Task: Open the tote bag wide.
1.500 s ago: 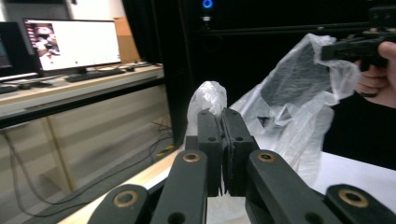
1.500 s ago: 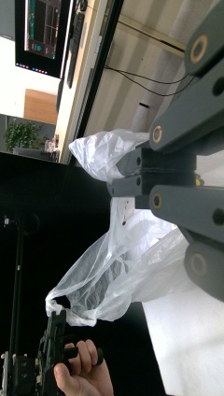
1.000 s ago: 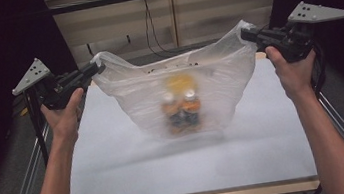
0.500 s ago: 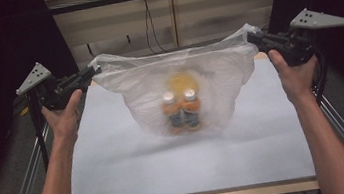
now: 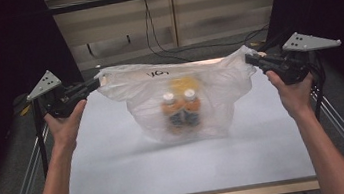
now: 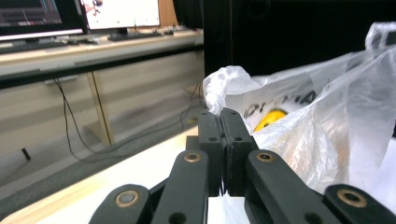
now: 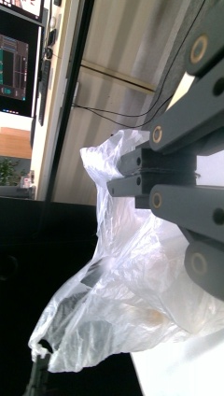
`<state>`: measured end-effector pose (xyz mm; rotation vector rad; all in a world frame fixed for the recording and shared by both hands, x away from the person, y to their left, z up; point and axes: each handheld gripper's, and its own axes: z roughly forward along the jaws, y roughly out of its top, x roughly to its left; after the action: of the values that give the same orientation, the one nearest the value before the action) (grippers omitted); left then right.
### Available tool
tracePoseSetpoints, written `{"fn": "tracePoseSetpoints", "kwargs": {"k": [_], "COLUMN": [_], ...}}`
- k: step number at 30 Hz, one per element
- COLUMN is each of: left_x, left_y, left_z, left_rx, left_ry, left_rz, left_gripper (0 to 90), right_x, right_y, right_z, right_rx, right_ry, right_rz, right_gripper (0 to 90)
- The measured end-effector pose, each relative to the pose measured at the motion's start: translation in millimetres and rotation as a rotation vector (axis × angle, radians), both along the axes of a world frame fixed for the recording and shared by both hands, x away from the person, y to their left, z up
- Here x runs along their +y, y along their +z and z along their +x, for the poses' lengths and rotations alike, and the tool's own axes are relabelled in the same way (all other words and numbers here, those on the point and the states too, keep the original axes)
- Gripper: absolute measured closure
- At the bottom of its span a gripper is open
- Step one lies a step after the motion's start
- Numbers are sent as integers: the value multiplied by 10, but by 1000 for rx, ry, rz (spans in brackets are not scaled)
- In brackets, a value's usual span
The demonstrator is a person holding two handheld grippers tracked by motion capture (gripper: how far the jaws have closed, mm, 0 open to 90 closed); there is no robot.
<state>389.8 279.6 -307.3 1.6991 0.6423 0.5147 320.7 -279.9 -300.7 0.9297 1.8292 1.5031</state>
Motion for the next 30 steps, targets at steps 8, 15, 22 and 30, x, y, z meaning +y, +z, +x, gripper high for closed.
{"fn": "tracePoseSetpoints", "kwargs": {"k": [8,15,22,30], "left_x": [-28,-64,-62,9], "left_y": [-128,-326,-529,-542], "left_z": [-59,-51,-53,-97], "left_rx": [20,64,85,76], "left_ry": [-1,-13,12,48], "left_rz": [24,-18,-1,43], "left_gripper": [888,888,888,887], "right_x": [-7,-79,-68,34], "right_y": [-139,-302,-450,-620], "right_z": [13,-35,-29,-40], "right_rx": [38,60,88,106], "right_ry": [-18,-37,-31,-15], "right_rz": [-17,-17,-42,-67], "right_gripper": [900,900,900,900]}}
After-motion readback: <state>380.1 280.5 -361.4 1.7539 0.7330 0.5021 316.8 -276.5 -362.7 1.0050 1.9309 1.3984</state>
